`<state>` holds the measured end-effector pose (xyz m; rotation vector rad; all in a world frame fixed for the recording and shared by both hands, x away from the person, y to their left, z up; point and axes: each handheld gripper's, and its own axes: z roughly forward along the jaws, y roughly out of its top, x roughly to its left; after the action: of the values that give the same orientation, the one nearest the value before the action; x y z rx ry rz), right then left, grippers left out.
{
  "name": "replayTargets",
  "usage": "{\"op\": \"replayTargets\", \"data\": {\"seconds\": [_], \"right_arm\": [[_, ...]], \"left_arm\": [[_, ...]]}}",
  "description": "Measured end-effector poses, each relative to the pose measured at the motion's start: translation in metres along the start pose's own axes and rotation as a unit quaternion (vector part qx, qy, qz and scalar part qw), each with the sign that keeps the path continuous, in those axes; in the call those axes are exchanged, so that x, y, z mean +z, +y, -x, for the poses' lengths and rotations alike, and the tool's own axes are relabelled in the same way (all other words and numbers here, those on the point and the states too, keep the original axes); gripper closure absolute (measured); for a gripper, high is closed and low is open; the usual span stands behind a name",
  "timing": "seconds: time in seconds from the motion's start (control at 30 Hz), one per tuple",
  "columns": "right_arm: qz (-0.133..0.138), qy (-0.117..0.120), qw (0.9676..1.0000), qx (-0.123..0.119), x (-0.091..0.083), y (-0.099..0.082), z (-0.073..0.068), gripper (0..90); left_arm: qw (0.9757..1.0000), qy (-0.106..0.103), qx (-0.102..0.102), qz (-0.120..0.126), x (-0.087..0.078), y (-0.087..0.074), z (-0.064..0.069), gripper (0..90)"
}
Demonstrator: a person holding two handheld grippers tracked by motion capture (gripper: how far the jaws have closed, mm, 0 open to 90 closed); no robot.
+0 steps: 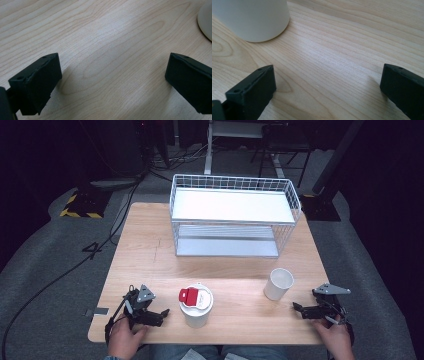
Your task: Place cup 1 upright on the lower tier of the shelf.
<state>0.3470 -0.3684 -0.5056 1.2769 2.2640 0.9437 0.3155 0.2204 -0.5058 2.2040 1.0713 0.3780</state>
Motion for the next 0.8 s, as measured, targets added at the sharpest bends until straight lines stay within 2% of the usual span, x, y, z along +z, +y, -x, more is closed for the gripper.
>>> {"op": "replayTargets", "data": {"seconds": [0.07, 0.27, 0.5, 0.8], "right_arm": [[0.0, 0.001, 1.0, -0.001, -0.0001, -0.0001, 0.0002, 0.4], [0.001, 0.03, 0.9991, -0.029, -0.0044, -0.0045, 0.0042, 0.6], [0.0, 0.025, 0.9993, -0.026, -0.0052, -0.0052, 0.0026, 0.6], [0.0, 0.026, 0.9993, -0.027, -0.0064, -0.0065, 0.0016, 0.4]], "left_arm": [[1.0, 0.0, 0.002, 0.0, -0.0001, 0.0001, -0.0007, 1.3], [1.0, 0.002, -0.001, 0.0, 0.0004, 0.0007, -0.0005, 1.3], [1.0, 0.003, -0.009, -0.001, 0.0014, 0.0015, 0.0, 1.2], [0.9999, 0.009, -0.01, 0.001, 0.0021, 0.0024, -0.0006, 1.2]]}}
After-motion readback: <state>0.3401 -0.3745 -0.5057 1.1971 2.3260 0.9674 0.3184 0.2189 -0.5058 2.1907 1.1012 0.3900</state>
